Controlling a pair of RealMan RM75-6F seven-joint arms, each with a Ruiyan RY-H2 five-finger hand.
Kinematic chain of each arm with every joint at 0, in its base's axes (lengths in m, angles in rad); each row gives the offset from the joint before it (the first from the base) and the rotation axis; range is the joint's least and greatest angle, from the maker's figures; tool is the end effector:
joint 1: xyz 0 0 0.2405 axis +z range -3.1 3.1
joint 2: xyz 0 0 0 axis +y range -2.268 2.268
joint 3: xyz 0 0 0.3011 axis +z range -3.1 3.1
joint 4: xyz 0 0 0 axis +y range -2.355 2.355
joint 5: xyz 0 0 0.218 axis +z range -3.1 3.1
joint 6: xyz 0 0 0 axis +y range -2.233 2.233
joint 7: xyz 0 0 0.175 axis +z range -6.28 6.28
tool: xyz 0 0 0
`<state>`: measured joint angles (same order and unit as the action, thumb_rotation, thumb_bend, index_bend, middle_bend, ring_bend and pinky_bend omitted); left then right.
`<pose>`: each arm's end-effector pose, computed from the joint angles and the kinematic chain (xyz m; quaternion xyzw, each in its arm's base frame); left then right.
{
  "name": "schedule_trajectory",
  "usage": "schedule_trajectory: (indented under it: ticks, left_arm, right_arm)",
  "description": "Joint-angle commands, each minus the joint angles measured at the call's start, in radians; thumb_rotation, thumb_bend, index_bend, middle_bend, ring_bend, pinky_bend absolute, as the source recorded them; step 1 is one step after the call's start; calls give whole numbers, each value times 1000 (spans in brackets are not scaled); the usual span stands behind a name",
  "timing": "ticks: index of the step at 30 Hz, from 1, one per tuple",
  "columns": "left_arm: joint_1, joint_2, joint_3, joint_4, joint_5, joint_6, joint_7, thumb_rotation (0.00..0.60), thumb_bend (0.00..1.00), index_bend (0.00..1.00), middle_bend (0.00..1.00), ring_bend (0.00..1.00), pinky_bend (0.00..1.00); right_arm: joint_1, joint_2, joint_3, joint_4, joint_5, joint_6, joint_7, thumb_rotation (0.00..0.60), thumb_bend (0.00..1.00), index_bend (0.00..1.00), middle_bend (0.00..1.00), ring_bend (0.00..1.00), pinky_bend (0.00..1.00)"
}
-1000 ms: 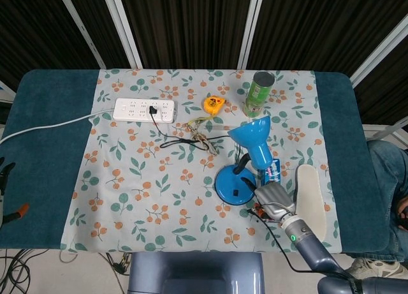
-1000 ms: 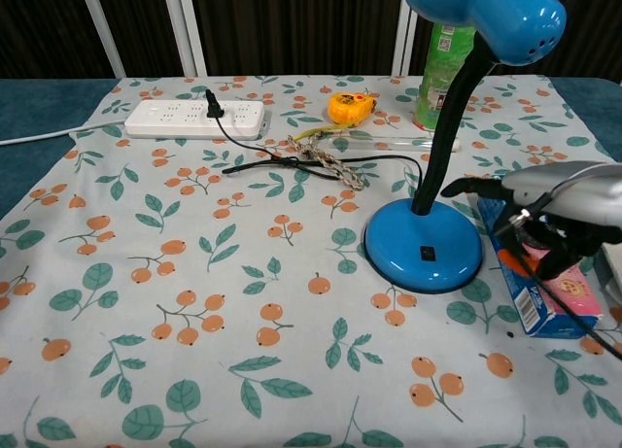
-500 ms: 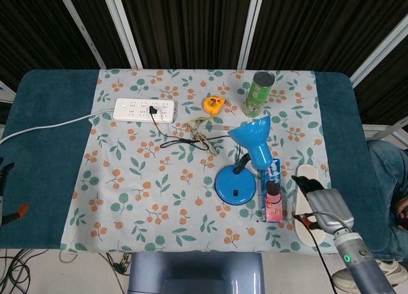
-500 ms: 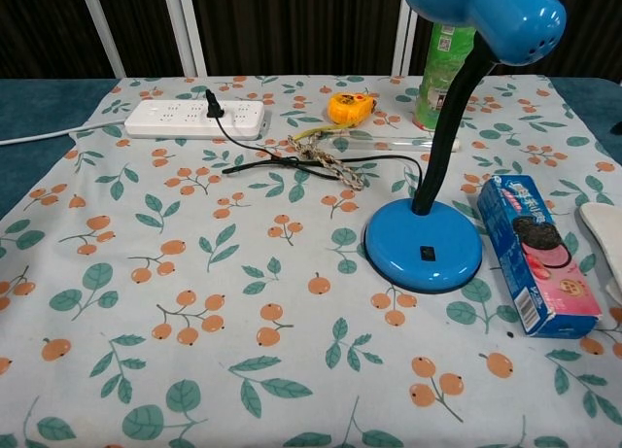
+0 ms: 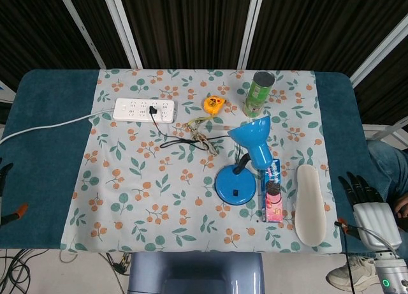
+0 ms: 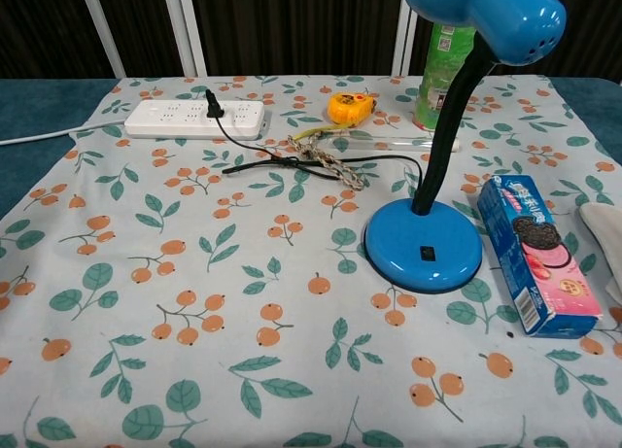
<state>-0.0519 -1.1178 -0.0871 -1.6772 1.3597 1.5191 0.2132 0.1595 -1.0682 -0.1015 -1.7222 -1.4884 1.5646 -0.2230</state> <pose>-0.3650 0.2094 0.1853 -0.5612 -0.3682 -0.3249 0.6663 -0.3321 -0.2067 0.1703 0.6479 -0.3364 0.3334 0.5965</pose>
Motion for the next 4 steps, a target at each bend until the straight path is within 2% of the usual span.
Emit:
schedule_trajectory:
  ticks: [1,4]
  left_arm:
    - [-1,-1,1,2,3,-1,3,600,164,117,6,0,79]
    - [-2,-3,2,5,5,-2,6,600,164,116,6,0,78]
  right_arm:
    - [-5,-9,6,16,-3,-9,1,600,277,52,24,53,0]
    - [-8,-14,14,29,-1,-19,-8,600,277,52,21,52,0]
